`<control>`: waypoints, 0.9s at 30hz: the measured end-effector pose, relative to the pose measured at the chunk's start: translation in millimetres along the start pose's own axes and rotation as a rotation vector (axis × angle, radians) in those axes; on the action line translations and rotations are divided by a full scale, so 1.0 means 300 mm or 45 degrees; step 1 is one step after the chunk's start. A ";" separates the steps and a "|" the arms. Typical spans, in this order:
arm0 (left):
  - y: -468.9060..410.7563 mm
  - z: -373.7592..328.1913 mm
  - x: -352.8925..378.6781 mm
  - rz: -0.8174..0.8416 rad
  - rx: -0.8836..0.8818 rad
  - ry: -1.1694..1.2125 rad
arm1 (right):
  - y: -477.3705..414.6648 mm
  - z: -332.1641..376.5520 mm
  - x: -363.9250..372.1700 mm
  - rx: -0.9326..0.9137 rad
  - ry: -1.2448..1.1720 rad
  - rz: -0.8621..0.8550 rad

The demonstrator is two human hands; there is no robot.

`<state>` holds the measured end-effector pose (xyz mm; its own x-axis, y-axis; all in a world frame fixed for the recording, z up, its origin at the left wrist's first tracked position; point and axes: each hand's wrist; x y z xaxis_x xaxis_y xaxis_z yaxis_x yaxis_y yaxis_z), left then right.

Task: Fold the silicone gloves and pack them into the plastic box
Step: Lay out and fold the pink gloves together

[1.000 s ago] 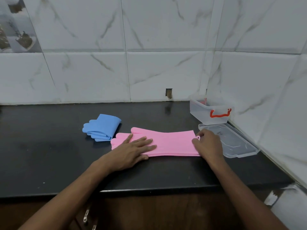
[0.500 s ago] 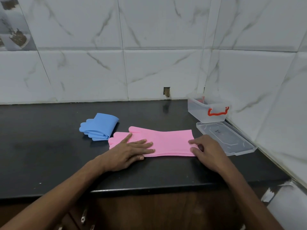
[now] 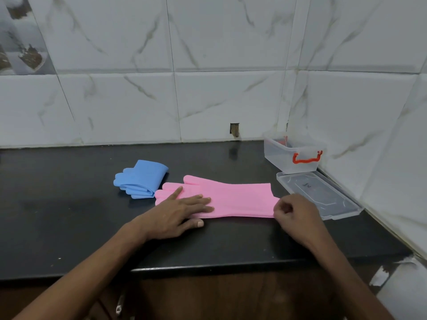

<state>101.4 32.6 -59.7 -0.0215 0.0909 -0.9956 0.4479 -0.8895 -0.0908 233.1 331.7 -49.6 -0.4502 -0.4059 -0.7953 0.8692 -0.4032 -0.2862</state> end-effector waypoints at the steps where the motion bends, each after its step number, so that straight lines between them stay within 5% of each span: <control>1: -0.018 -0.017 -0.009 -0.027 -0.015 -0.055 | -0.005 0.005 -0.001 0.084 -0.029 -0.086; 8: -0.246 -0.268 -0.002 -0.148 -0.040 -0.125 | -0.037 0.048 0.021 0.321 -0.015 -0.075; 12: -0.316 -0.312 0.008 -0.229 -0.026 -0.317 | -0.037 0.011 -0.007 0.475 -0.354 -0.099; 17: -0.328 -0.305 0.012 -0.412 -0.298 -0.161 | -0.040 -0.002 -0.002 0.841 -1.045 0.118; 20: -0.307 -0.306 0.021 -0.340 -0.101 -0.220 | -0.070 0.041 0.012 0.852 -1.292 0.144; 22: -0.278 -0.303 0.033 -0.205 0.060 -0.213 | -0.096 0.069 0.019 0.802 -1.284 0.163; 27: -0.203 -0.291 0.027 0.019 0.145 0.353 | -0.125 0.113 0.051 0.729 -0.797 0.172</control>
<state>151.9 126.6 -60.4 0.2365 0.1826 -0.9543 0.3430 -0.9346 -0.0939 186.7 312.7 -32.9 -0.5265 -0.7902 -0.3136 0.7624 -0.6021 0.2372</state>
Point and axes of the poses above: each hand's wrist, its own y-axis away from the middle knuckle, its own x-axis out of the palm, z = x × y, and after that the axes turned 3 degrees about x, right-handed
